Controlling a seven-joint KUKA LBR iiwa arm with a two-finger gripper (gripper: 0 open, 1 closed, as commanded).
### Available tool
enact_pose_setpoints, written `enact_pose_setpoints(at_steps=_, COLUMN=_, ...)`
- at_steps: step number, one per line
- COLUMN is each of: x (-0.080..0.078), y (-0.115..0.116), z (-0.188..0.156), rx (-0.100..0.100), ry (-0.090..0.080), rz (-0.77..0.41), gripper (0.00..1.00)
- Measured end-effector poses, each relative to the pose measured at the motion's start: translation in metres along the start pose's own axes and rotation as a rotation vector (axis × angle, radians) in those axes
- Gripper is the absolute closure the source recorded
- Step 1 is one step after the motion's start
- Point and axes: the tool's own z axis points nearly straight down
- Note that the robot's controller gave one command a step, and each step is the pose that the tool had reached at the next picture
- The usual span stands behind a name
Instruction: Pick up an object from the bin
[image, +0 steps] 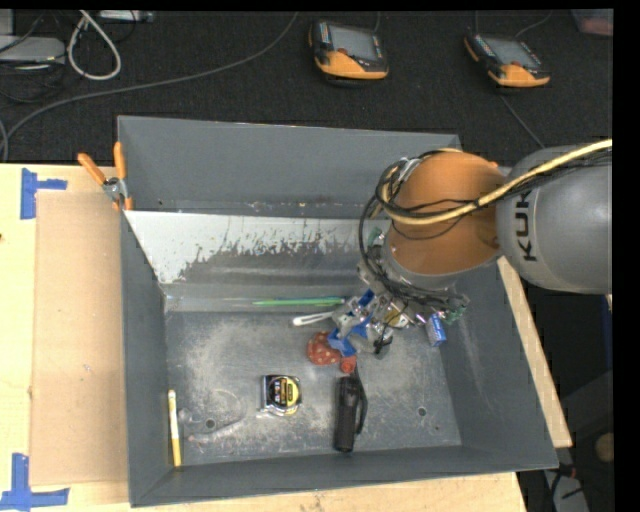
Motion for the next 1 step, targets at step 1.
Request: enact_pose_setpoints(at_steps=1, x=0.0587, y=0.0105, z=-0.0456, rx=-0.005, ry=0.001, rz=-0.09, gripper=1.0)
